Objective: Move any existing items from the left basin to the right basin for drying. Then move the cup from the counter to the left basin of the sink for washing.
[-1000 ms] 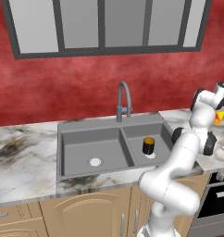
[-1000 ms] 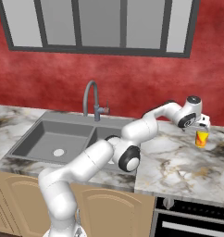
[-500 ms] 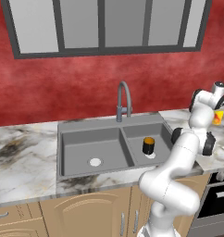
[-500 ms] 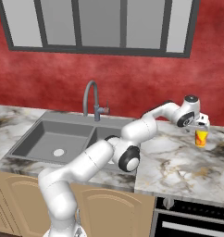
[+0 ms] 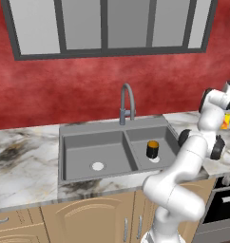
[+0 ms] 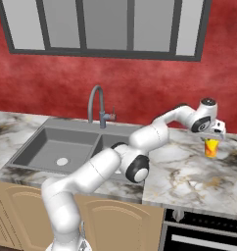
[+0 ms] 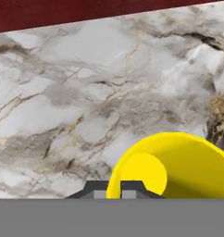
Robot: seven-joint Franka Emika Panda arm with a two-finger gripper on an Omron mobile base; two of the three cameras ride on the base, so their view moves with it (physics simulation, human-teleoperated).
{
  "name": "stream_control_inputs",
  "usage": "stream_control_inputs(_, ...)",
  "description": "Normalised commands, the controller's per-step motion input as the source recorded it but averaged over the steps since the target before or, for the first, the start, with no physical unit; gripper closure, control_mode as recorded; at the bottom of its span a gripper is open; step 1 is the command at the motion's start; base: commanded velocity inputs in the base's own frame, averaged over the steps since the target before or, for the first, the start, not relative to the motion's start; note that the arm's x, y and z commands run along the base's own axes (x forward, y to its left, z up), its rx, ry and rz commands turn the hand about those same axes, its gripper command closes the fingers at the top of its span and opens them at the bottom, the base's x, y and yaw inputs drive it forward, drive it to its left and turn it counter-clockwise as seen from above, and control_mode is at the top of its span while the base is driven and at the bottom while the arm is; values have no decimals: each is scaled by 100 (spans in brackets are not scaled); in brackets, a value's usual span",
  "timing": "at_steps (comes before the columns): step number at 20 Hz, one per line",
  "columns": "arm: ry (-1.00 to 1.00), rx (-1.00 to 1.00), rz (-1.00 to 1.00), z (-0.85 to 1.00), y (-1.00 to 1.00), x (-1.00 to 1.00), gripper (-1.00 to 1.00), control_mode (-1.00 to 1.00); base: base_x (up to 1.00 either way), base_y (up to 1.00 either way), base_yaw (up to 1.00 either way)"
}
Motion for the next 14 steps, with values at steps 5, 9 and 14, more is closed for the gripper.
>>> stream_control_inputs(5, 0, 2, -4, 0, 3, -78, 100, -100, 0, 0, 0)
stream_control_inputs(9, 1, 3, -4, -1, 15, -71, 100, -100, 0, 0, 0)
stream_control_inputs(14, 0, 0, 0, -12, 47, -46, 100, -100, 0, 0, 0)
